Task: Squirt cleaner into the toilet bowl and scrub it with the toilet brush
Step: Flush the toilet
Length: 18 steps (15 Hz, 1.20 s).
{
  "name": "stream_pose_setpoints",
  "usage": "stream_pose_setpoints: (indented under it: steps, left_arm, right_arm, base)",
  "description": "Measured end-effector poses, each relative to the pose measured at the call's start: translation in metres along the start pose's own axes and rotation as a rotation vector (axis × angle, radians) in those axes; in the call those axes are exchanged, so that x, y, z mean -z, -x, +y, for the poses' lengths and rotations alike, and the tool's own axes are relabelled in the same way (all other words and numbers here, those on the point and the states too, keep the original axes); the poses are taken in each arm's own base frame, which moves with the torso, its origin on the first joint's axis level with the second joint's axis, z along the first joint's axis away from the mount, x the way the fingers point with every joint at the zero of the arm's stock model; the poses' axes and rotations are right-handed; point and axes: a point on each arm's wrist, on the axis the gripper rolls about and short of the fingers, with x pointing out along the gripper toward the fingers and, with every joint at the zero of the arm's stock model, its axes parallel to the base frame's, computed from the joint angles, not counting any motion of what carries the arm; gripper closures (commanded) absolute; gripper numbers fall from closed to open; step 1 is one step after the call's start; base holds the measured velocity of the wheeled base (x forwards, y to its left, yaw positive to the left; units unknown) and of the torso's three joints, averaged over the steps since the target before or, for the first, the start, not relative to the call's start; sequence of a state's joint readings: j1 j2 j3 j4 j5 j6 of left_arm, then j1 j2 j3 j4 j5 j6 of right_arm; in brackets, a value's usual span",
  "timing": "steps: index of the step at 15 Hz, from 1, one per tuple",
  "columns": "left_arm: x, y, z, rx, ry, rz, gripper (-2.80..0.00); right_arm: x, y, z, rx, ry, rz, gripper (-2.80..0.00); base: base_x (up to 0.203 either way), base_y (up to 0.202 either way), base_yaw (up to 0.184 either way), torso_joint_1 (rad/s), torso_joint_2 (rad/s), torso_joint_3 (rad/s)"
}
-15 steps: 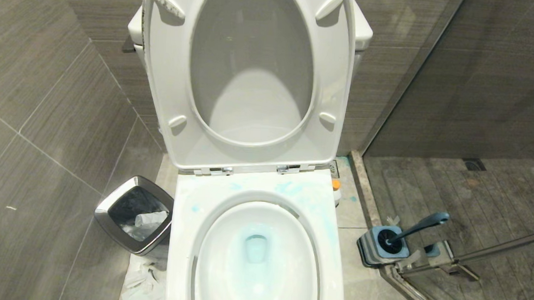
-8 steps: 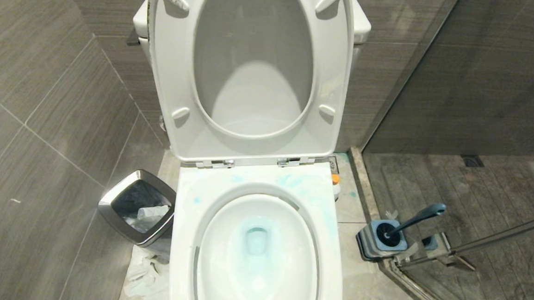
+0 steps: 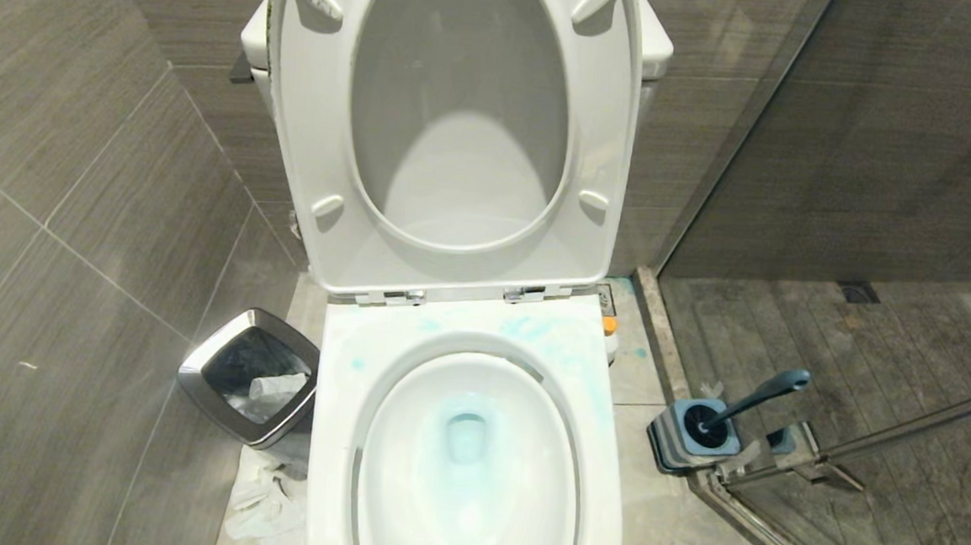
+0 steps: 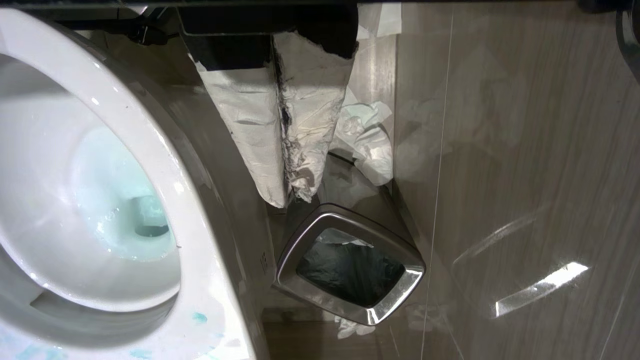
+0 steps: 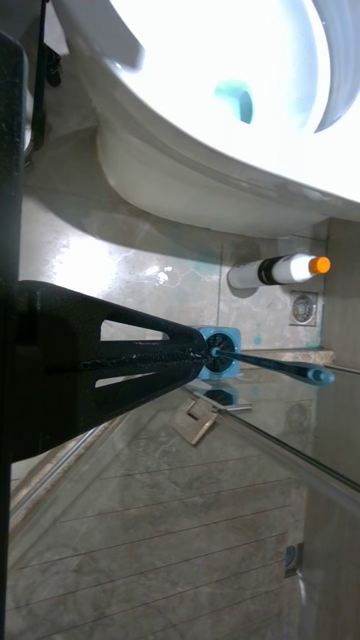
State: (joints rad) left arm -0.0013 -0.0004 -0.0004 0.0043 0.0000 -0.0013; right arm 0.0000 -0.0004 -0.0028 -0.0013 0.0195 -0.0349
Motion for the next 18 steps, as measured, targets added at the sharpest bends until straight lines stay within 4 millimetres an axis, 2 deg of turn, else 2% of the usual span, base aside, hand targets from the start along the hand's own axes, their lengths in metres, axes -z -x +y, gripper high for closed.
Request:
stream_pose_setpoints:
  steps: [3, 11, 13, 16, 18]
  left_arm:
    - [0.000, 0.000, 0.000, 0.001, 0.003, 0.001, 0.00]
    - [0.000, 0.000, 0.000, 0.001, -0.009, -0.001, 0.00]
    - [-0.008, 0.003, 0.000, 0.014, -0.006, -0.016, 0.00]
    - [-0.031, 0.016, 0.000, 0.029, -0.004, -0.012, 0.00]
    - [-0.032, 0.018, -0.001, 0.032, -0.017, 0.059, 0.00]
  right_arm:
    - [0.000, 0.000, 0.000, 0.000, 0.000, 0.000, 0.00]
    - [0.000, 0.000, 0.000, 0.000, 0.000, 0.000, 0.00]
    - [0.000, 0.000, 0.000, 0.000, 0.000, 0.000, 0.00]
    - [0.000, 0.000, 0.000, 0.000, 0.000, 0.000, 0.00]
    - [0.000, 0.000, 0.000, 0.000, 0.000, 0.000, 0.00]
  base:
    - [-0.150, 0.000, -0.002, 0.005, 0.00, 0.002]
    - [0.000, 0.000, 0.000, 0.000, 0.00, 0.000]
    - [0.000, 0.000, 0.000, 0.000, 0.00, 0.000]
    - [0.000, 0.000, 0.000, 0.000, 0.00, 0.000]
    - [0.000, 0.000, 0.000, 0.000, 0.00, 0.000]
